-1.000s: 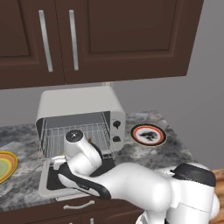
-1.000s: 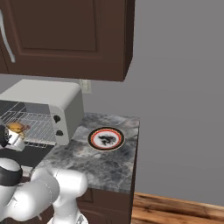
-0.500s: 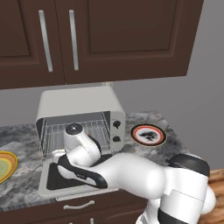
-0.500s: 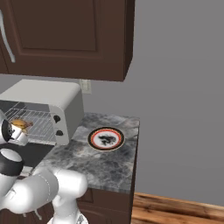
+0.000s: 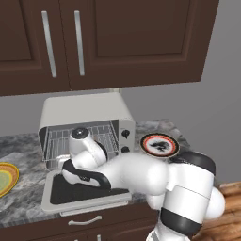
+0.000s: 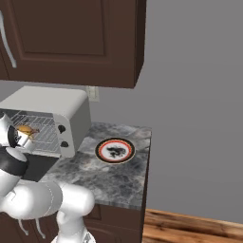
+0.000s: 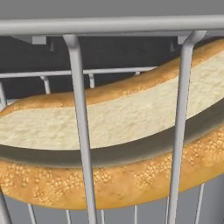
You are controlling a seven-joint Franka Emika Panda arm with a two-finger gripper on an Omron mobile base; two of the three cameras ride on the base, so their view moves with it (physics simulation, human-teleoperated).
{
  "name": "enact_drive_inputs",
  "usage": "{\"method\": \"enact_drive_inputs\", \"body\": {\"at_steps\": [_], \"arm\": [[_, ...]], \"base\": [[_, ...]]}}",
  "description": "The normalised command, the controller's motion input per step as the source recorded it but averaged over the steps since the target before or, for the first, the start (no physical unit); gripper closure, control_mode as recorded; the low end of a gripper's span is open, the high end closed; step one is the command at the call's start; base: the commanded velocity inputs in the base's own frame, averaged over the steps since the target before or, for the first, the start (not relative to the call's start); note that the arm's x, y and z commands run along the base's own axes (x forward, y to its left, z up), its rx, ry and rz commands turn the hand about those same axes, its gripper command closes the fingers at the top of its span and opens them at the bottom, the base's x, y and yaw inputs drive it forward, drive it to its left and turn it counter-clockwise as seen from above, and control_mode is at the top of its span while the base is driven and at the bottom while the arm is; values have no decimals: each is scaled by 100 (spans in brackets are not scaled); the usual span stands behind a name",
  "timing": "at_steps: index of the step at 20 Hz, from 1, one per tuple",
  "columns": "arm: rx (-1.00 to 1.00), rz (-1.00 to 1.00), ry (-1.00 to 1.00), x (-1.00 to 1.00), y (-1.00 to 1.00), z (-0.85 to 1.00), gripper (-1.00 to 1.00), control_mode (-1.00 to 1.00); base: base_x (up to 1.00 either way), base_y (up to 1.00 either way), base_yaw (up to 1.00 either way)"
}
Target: Open the toaster oven door. Place the hotdog bun on the bottom rack in the toaster oven and place the chicken drumstick on the top rack.
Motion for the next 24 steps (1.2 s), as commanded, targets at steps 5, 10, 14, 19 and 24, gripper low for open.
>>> {"method": "enact_drive_inputs", "body": {"at_steps": [5,10,14,19,24], "arm": [[0,0,0,31,0,11,-100,-100],[-2,0,0,33,0,7,-100,-100],[-1,0,0,32,0,0,-100,-100],[-1,1,-1,35,0,0,-100,-100],[0,1,-2,31,2,0,-100,-100]], "base": [[0,0,0],[0,0,0],[0,0,0],[0,0,0],[0,0,0]]}}
